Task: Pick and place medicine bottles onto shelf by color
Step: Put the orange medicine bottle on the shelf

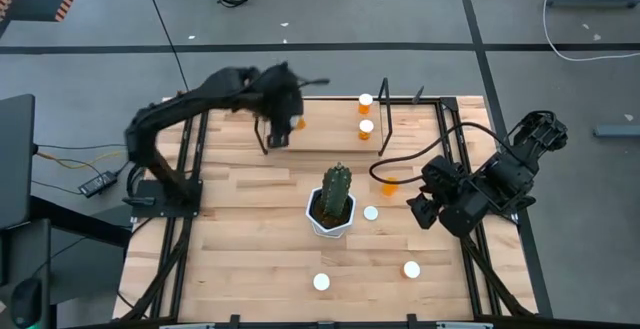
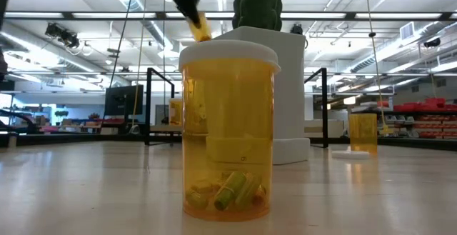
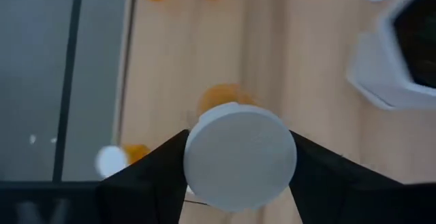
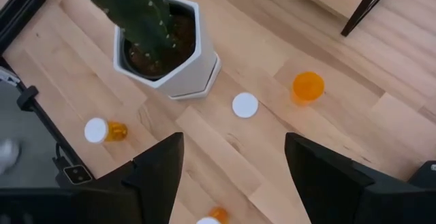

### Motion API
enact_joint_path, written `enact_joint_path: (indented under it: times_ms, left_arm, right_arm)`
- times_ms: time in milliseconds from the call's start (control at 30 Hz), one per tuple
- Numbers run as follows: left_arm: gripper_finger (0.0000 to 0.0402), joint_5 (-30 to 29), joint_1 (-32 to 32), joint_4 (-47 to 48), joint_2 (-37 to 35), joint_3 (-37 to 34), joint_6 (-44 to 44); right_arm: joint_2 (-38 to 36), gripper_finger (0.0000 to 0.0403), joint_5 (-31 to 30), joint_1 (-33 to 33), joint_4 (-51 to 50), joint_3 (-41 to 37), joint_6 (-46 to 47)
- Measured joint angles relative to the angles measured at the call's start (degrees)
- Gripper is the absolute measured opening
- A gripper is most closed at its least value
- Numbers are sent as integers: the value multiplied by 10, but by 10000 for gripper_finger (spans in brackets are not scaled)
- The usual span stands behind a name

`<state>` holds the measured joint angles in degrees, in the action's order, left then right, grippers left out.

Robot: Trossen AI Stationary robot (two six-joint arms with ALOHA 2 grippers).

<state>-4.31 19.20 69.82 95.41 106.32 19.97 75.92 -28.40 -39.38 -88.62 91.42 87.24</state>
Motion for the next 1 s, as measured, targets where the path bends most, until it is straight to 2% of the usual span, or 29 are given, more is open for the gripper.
enact_joint_path:
  times_ms: [200, 400, 533, 733, 1000]
  left_arm:
    - [234, 0, 58, 42, 128, 138, 37]
    - [217, 1, 95, 51, 237, 224, 69]
    - [217, 0, 108, 54, 283, 242, 96]
    - [233, 5, 127, 56, 324, 229, 99]
    - [219, 5, 138, 39, 353, 226, 111]
  right_arm:
    - [0, 262, -3, 0, -1, 0, 9]
    - [0, 262, -4, 9, -4, 0, 13]
    - [0, 262, -4, 15, -4, 0, 15]
    - [0, 262, -3, 15, -4, 0, 21]
    - [0, 262, 0, 15, -4, 0, 32]
